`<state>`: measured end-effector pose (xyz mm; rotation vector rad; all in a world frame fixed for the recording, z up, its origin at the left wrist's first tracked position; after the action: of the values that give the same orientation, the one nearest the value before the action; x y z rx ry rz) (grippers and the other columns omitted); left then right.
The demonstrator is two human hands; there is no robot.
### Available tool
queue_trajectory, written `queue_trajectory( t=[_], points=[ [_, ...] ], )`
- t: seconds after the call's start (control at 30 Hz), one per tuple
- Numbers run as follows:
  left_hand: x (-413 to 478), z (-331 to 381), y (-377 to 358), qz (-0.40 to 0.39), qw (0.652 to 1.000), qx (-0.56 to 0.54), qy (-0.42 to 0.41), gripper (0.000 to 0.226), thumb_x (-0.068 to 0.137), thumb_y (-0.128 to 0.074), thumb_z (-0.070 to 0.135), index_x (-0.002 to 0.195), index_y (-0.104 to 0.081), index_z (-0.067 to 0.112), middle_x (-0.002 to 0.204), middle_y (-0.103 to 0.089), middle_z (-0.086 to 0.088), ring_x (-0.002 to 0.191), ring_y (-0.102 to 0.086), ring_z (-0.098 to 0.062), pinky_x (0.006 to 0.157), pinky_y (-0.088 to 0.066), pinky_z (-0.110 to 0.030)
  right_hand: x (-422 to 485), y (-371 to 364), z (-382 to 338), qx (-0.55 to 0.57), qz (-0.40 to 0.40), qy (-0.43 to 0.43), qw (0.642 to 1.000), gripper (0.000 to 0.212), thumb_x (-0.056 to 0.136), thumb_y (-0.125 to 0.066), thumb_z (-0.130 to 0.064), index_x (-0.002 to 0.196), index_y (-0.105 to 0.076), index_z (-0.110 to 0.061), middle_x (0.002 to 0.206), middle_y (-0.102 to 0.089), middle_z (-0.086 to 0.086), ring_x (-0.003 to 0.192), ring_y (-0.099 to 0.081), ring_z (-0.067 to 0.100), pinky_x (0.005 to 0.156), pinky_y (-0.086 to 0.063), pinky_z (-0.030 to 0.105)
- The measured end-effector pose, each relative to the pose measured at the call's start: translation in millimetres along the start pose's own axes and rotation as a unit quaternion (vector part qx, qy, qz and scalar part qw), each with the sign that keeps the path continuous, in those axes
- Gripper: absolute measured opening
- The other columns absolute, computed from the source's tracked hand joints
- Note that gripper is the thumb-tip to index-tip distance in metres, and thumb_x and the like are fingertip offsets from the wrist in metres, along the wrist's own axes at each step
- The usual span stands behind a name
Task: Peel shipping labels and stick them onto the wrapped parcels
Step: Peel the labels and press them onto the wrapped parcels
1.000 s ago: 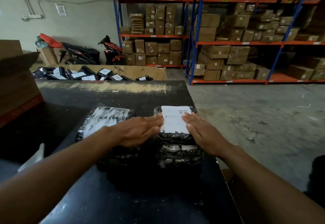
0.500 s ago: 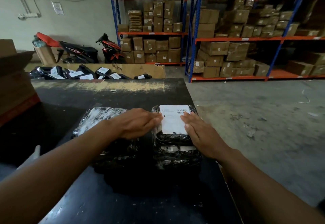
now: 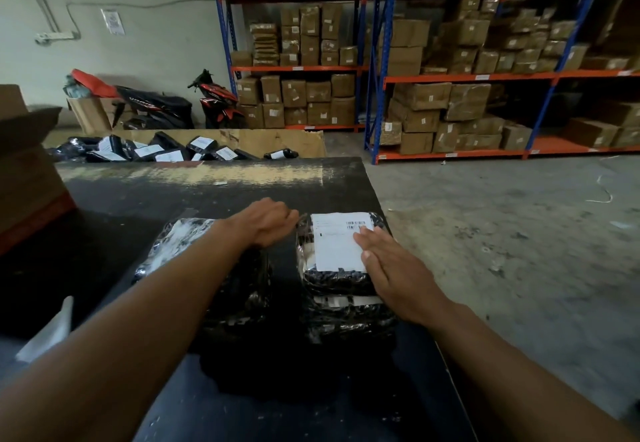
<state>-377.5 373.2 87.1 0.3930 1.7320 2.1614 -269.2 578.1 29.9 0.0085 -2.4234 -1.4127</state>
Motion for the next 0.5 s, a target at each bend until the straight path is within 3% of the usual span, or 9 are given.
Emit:
queue_trajectory(
  t=[0.07,0.13,0.17,0.2,0.23,0.3,0.37,0.43,0.5],
  points=[
    [-3,6,5,0.018,1.0,-0.011,-0.005,0.05,0.106,-0.022,0.03,0.083,-0.056,0.002,0.07,-0.053,-0.008,0.06,-0.047,-0.017,0.08,-0.05,-0.039,1,0,-1,-0.001,0.002,-0.002,1.0,0.063,0.095,-0.016,-0.045,0.153,-0.031,-0.024,0.161,-0.025,-0.009,0.15,-0.01,0.005,0.121,-0.011,0.026],
    [1,27,0,0.029,0.998,-0.034,-0.05,0.051,0.107,-0.02,0.031,0.13,-0.054,0.003,0.122,-0.064,-0.013,0.105,-0.061,-0.024,0.107,-0.04,-0.039,2,1,-1,-0.003,0.005,-0.003,1.0,0.063,0.095,-0.016,-0.044,0.152,-0.032,-0.023,0.161,-0.026,-0.007,0.15,-0.012,0.006,0.122,-0.013,0.028],
    [3,40,-6,0.029,0.997,-0.03,-0.07,0.05,0.107,-0.019,0.031,0.143,-0.044,0.007,0.143,-0.051,-0.011,0.127,-0.052,-0.025,0.114,-0.032,-0.038,1,2,-1,-0.002,0.006,-0.002,1.0,0.063,0.095,-0.016,-0.044,0.152,-0.033,-0.023,0.16,-0.027,-0.007,0.15,-0.012,0.007,0.122,-0.014,0.03],
    [4,49,-12,0.025,0.996,-0.022,-0.084,0.05,0.107,-0.019,0.031,0.144,-0.042,0.008,0.148,-0.046,-0.011,0.132,-0.047,-0.025,0.116,-0.03,-0.038,1,2,-1,0.0,0.006,-0.001,1.0,0.063,0.095,-0.017,-0.043,0.152,-0.034,-0.022,0.16,-0.028,-0.006,0.15,-0.013,0.007,0.122,-0.015,0.032],
    [5,54,-17,0.017,0.996,-0.019,-0.087,0.049,0.106,-0.019,0.031,0.141,-0.047,0.009,0.141,-0.053,-0.013,0.126,-0.052,-0.027,0.112,-0.035,-0.04,0,2,-1,0.001,0.006,0.001,1.0,0.062,0.095,-0.017,-0.043,0.151,-0.035,-0.022,0.16,-0.029,-0.005,0.15,-0.013,0.008,0.122,-0.016,0.033],
    [4,50,-17,0.011,0.997,-0.025,-0.072,0.048,0.106,-0.02,0.03,0.128,-0.057,0.008,0.106,-0.067,-0.012,0.093,-0.063,-0.026,0.095,-0.049,-0.041,-1,2,-1,0.001,0.003,0.004,1.0,0.062,0.096,-0.017,-0.043,0.152,-0.035,-0.022,0.16,-0.029,-0.005,0.15,-0.013,0.008,0.122,-0.016,0.033],
    [1,38,-10,0.022,0.998,-0.018,-0.051,0.05,0.105,-0.021,0.031,0.101,-0.062,0.002,0.075,-0.06,-0.013,0.065,-0.054,-0.021,0.079,-0.054,-0.044,-2,3,-1,0.002,0.002,0.004,1.0,0.063,0.096,-0.016,-0.043,0.152,-0.034,-0.021,0.16,-0.028,-0.005,0.15,-0.013,0.008,0.122,-0.015,0.033],
    [-3,29,-1,0.043,0.999,-0.01,-0.014,0.05,0.104,-0.025,0.029,0.076,-0.053,-0.001,0.066,-0.051,-0.015,0.056,-0.045,-0.019,0.069,-0.051,-0.042,-3,2,-2,0.003,0.003,0.003,1.0,0.063,0.096,-0.016,-0.042,0.153,-0.033,-0.021,0.161,-0.027,-0.004,0.15,-0.013,0.009,0.123,-0.015,0.034],
    [-6,34,8,0.057,0.998,0.001,-0.001,0.047,0.104,-0.026,0.025,0.069,-0.049,0.003,0.064,-0.047,-0.012,0.054,-0.041,-0.017,0.064,-0.045,-0.035,-3,3,-3,0.005,0.003,0.002,1.0,0.062,0.097,-0.016,-0.042,0.153,-0.032,-0.02,0.161,-0.027,-0.003,0.15,-0.013,0.01,0.123,-0.014,0.035]
  ],
)
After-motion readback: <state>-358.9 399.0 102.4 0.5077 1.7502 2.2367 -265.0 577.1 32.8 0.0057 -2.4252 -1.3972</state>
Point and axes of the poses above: each hand's wrist, its own x-axis towards the middle knuckle, its own y-axis out of the back of the hand, z = x × y, the point moved 4 cm from there along x, towards the middle knuckle
